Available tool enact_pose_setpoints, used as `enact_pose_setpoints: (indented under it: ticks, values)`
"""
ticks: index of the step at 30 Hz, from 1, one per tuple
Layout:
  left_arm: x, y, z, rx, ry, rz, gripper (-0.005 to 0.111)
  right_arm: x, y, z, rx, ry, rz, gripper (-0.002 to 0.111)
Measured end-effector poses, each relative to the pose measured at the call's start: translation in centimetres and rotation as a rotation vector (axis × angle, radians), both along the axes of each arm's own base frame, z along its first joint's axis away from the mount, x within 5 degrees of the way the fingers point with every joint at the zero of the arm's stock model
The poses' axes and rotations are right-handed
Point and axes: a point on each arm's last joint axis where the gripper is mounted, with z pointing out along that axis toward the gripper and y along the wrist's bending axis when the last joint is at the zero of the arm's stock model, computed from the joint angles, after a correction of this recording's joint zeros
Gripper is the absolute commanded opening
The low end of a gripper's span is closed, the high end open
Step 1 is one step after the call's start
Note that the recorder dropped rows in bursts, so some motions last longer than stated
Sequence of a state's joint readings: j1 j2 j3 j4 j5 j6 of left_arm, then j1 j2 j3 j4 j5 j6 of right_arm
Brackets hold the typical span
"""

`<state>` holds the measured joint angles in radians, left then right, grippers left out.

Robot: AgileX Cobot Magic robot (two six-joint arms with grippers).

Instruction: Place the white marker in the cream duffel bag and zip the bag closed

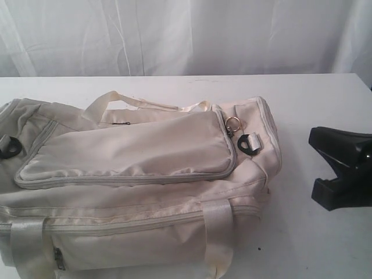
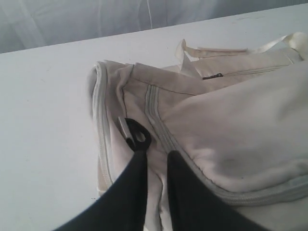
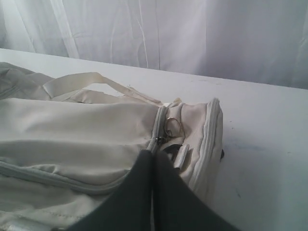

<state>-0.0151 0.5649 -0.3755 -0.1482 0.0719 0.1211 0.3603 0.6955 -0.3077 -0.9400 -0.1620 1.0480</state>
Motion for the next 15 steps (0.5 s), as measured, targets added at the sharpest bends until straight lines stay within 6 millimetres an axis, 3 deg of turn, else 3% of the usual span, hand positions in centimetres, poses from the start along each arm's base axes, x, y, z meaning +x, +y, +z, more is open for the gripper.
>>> enact_pose_setpoints:
  ticks: [15]
  values:
    - [-0.71, -0.20, -0.66, -0.010, 0.084, -0.020, 0.022, -0.04, -0.02, -0.02, 0.076, 0.040, -0.018, 0.000]
